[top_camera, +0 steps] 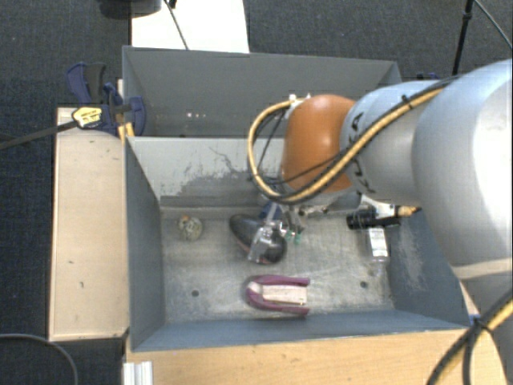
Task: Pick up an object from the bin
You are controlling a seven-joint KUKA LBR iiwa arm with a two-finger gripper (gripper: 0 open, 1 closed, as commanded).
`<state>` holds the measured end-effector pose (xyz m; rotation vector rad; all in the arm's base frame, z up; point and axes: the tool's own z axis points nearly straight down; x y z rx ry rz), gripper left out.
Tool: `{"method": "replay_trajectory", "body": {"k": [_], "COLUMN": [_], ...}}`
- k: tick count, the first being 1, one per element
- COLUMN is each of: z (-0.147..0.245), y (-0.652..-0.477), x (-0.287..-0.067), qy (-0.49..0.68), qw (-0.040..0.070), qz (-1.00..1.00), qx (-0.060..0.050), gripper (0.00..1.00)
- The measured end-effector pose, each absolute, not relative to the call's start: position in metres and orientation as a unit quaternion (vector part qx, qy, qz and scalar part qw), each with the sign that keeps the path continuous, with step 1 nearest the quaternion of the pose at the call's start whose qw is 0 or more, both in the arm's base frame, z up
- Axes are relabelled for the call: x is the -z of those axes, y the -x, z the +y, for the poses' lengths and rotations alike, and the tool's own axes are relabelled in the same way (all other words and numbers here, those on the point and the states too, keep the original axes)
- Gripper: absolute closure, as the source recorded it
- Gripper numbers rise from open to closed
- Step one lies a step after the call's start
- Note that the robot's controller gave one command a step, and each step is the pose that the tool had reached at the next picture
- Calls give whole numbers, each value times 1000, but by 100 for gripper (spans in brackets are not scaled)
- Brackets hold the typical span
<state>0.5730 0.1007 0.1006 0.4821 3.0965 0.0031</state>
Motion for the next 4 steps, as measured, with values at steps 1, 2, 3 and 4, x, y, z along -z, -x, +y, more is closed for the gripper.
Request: {"method": "replay_trajectory", "body": {"k": [1, 2, 3, 4], "z": [109, 107, 106, 106], "y": [-583, -582, -582, -584], "x": [-71, -72, -72, -183], "qy": [-167, -278, -279, -277], "qw": [1, 1, 1, 4], "qz": [986, 960, 960, 961], "qx": [-2, -4, -4, -2], "gripper": [0, 0, 100, 100]}}
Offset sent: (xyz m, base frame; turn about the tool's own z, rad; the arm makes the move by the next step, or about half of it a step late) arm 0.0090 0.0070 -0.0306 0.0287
